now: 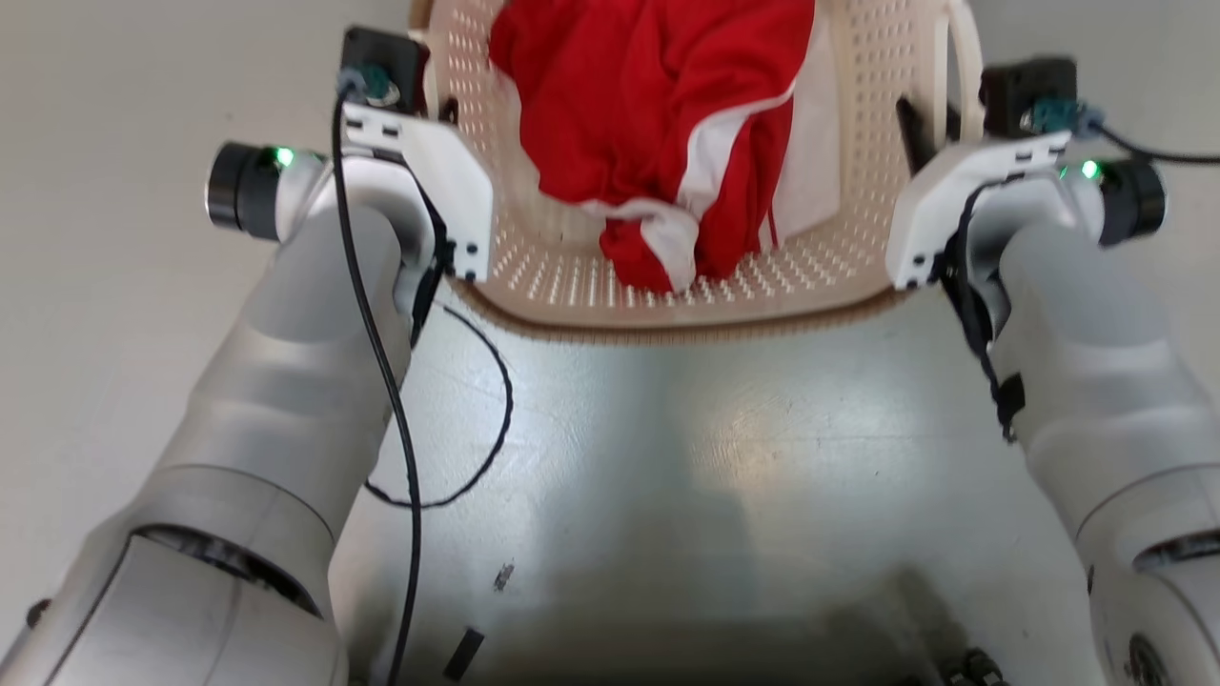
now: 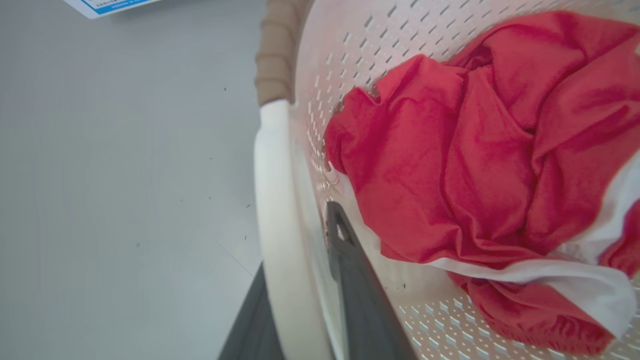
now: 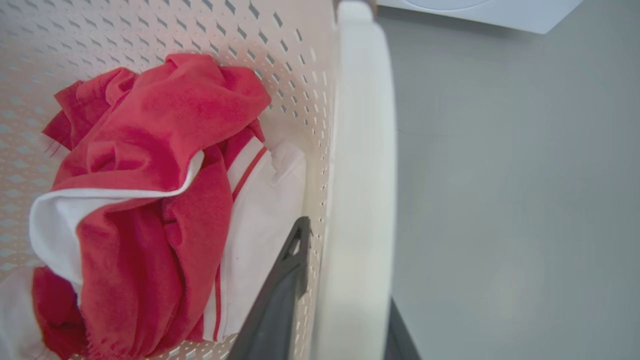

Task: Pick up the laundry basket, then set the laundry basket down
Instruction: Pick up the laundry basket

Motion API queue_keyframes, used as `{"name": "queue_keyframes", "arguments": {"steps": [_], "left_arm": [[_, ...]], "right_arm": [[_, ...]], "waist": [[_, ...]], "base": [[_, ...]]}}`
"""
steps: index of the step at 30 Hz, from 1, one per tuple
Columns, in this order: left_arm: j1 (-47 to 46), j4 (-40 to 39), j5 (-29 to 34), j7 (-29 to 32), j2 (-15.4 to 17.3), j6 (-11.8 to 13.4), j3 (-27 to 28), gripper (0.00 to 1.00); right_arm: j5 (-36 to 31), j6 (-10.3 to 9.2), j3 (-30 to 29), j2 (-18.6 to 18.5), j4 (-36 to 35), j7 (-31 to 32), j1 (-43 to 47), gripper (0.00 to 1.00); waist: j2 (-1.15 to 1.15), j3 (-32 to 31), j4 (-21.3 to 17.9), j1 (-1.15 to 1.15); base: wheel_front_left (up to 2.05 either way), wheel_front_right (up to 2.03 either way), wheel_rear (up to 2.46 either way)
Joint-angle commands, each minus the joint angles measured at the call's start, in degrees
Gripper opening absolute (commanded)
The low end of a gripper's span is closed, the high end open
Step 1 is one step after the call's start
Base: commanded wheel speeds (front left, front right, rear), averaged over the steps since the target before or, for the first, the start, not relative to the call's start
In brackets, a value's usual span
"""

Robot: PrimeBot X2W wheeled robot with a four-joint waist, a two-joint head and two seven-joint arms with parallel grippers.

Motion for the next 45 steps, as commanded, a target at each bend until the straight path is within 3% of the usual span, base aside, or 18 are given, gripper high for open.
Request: {"name": "queue_keyframes", "arguments": {"steps": [1, 16, 20, 29, 45], "left_arm": [[1.2, -0.7, -0.2, -0.3, 1.9, 0.2, -0.2, 0.0], [12.1, 0.0, -2.2, -0.2, 1.9, -0.1, -2.9, 0.0], [19.1, 0.1, -3.0, 1.2, 1.9, -0.8, -4.7, 0.0], [27.9, -0.3, -5.1, 3.3, 1.9, -1.6, -6.9, 0.0], [40.9, -4.8, -9.8, 9.1, 1.8, -1.7, -12.9, 0.0]], "right_arm": [[0.5, 0.41, 1.8, 1.0, -0.2, 0.4, 3.8, 0.0], [16.3, 0.41, 16.1, 1.0, -4.0, 6.4, 17.6, 0.0], [26.7, 0.41, 24.2, 1.0, -8.6, 11.4, 24.8, 0.0], [34.1, 0.41, 33.1, 1.0, -11.2, 16.8, 31.2, 0.0], [41.0, 0.41, 42.3, 1.0, -11.0, 25.0, 40.8, 0.0]], "waist": [[0.0, -1.4, -0.2, 0.0], [0.0, -15.7, -2.9, 0.0], [0.0, -23.6, -4.6, 0.0], [0.0, -34.2, -6.0, 0.0], [0.0, -51.6, -5.8, 0.0]], "base": [[0.0, 0.0, 0.0], [0.0, 0.0, 0.0], [0.0, 0.0, 0.0], [0.0, 0.0, 0.0], [0.0, 0.0, 0.0]]}}
